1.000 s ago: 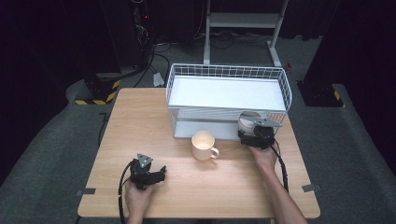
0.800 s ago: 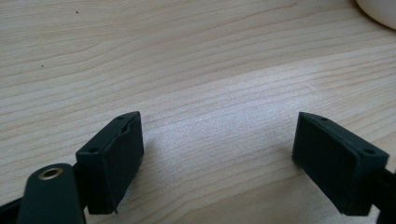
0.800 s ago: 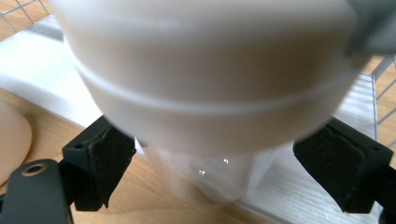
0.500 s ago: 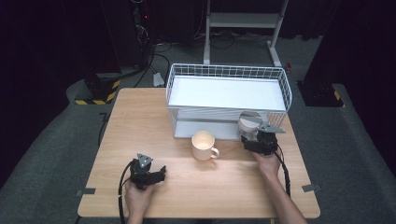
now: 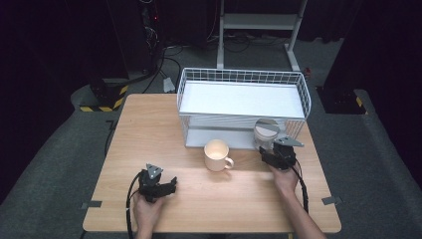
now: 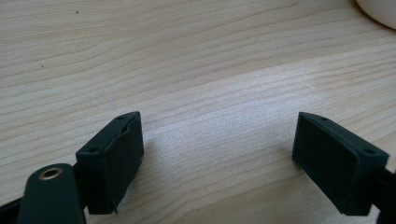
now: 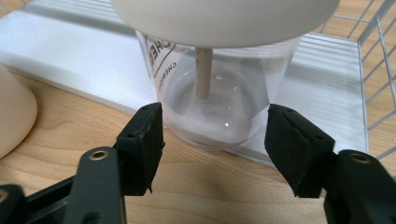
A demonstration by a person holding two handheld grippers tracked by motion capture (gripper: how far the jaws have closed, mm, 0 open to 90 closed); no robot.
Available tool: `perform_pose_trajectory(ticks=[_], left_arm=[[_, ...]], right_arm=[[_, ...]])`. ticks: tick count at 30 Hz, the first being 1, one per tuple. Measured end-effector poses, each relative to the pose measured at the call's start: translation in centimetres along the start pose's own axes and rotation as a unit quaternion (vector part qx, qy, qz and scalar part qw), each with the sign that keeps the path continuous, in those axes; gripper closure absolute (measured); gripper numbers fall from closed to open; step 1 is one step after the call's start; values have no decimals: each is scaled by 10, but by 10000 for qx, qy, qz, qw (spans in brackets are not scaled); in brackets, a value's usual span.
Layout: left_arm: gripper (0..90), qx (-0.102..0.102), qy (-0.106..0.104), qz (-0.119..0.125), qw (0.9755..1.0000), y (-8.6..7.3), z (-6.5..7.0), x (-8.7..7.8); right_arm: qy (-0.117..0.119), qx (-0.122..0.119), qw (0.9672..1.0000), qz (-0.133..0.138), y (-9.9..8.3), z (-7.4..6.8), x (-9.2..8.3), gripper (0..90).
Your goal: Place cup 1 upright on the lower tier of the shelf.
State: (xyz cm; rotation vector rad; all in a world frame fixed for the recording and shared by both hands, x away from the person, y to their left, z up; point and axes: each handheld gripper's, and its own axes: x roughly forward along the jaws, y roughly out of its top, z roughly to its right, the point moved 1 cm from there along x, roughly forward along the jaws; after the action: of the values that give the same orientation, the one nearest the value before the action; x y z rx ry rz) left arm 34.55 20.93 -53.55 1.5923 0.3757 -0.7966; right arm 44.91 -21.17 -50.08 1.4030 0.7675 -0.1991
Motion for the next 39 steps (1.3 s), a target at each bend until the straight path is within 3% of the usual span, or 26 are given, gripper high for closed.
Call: perform_pose_trajectory(ticks=[23,25,32,35,39], left_arm=[[169,-12,9,0,10000,0,0,0],[170,-13,12,0,10000,0,0,0],[171,-25,15,-3,10000,0,0,0],[171,-18,18,3,10000,0,0,0],[171,-21,16,0,10000,0,0,0]], right_arm=[[-68,162,9998,-54,14,-6,14,392],[-48,270,9996,-115,16,-7,18,379],[-77,292,9995,-110,22,-9,25,383],[-103,476,9987,-142,24,-10,30,377],[-141,475,9987,-138,27,-11,34,374]])
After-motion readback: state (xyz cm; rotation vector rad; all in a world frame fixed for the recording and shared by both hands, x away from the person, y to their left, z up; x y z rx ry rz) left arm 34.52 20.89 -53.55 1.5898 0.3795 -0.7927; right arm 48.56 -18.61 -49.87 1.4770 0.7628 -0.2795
